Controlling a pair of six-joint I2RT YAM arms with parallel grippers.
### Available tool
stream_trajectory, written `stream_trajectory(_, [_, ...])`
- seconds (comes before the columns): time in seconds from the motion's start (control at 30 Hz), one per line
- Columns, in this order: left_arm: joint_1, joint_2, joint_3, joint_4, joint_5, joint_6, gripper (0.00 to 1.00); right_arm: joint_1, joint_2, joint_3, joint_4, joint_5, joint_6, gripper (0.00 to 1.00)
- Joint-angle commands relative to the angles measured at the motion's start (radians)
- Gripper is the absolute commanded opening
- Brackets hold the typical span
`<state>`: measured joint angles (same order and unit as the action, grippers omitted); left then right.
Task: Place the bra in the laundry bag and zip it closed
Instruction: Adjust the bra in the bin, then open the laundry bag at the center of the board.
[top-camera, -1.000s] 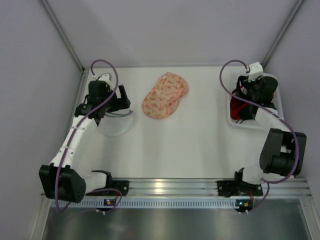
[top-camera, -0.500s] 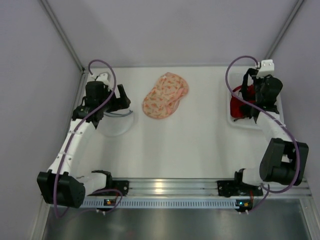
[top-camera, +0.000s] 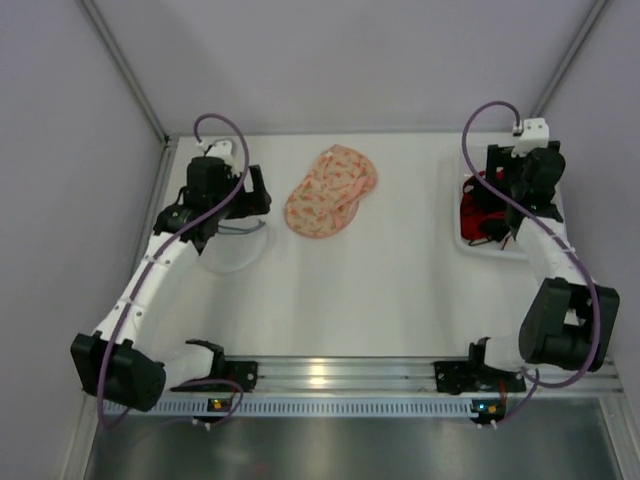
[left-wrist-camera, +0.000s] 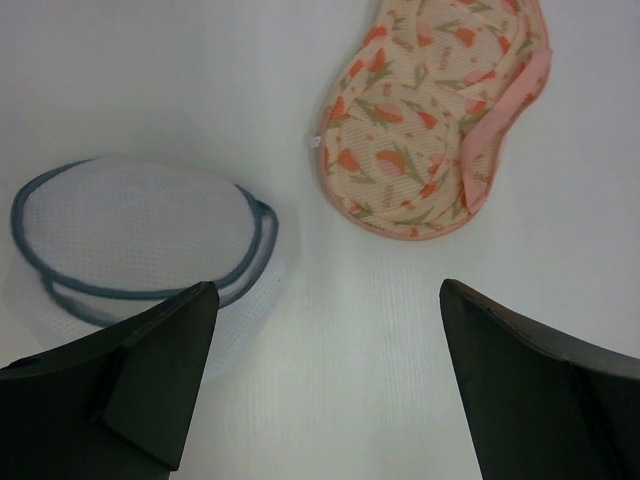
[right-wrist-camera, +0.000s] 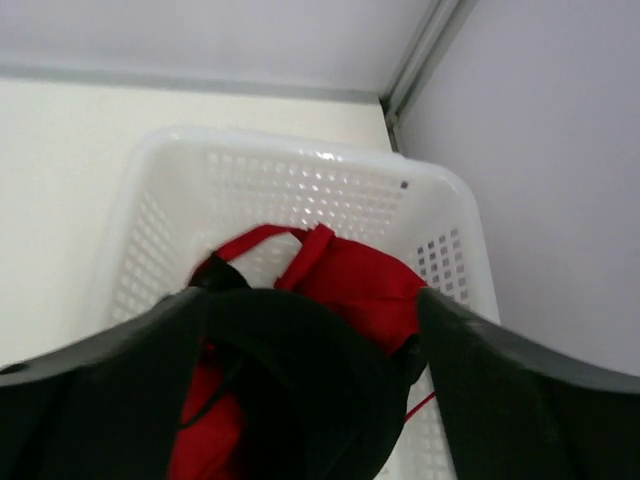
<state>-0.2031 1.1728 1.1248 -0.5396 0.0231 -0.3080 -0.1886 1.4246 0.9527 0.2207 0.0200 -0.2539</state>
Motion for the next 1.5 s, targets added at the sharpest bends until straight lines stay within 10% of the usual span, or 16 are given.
stream_trajectory(0.0, [-0.146,0.037,0.101,0.038,-0.135,0.023,0.99,-0.009,-0.153,0.067,-0.017,-0.098,0.100,0.99])
stream_trajectory(0.33, [-0.403,0.471,0.407,0.084,-0.370,0.081,0.98,-0.025,-0.346,-0.068,-0.014,-0.195,0.473,1.00])
stream_trajectory(0.7, [-0.450,1.017,0.788,0.147,-0.284,0.299,0.92,-0.017,-0.394,-0.242,0.092,-0.282,0.657,1.00])
stream_trajectory(1.17, [-0.452,1.110,0.799,0.185,-0.272,0.274,0.65,-0.005,-0.411,-0.253,0.085,-0.262,0.640,0.99])
stream_trajectory(1.47, [-0.450,1.108,0.759,0.188,-0.272,0.265,0.65,-0.006,-0.405,-0.253,0.102,-0.299,0.657,0.99])
